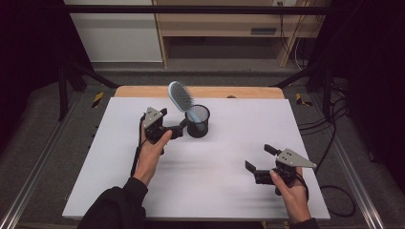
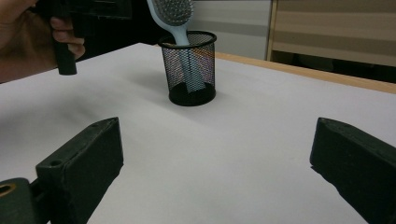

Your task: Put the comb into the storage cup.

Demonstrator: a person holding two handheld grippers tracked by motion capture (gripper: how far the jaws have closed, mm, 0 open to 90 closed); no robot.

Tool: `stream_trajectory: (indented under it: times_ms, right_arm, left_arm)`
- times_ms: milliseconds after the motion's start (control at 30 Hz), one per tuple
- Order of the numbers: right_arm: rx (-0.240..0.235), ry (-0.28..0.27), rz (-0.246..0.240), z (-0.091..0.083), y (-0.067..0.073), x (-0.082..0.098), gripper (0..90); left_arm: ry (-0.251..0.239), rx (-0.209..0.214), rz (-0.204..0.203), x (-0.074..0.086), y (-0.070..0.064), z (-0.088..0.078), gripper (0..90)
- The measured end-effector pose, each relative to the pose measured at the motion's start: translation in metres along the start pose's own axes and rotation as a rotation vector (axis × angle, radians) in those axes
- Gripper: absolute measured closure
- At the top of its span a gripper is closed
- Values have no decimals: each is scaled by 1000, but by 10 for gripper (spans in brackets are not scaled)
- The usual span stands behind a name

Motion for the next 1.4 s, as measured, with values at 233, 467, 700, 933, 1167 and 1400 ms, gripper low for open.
stream_trajectory:
  times_ms: [233,467,700,933,1167,1400]
  right_arm:
    - [2,1,2,0,0,0,28]
    - [-1,1,2,0,0,0,28]
    - [-1,-1,1,0,0,0,28]
    - [-3,-5,7,-1,0,-1,28]
    - [-3,-2,7,0,0,0,28]
    - [-2,-3,8,0,0,-1,28]
  left_arm:
    - [18,9,4,5,-1,-5,36]
    - [22,20,-2,8,-1,-10,35]
    - [20,25,-3,8,-1,-18,35]
    - [12,21,2,3,6,-28,35]
    - [5,-5,2,-5,18,-39,23]
    - [-3,-19,7,-11,32,-50,20]
Point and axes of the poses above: each handheld gripper's, and its own axes: z roughly forward along the jaws, x roughly out of its underside, y roughly to its left, the point moved 1 cm from there along z, roughly forward along the jaws, and after that the axes turned 9 degrees about -x, right-handed, at the moved point
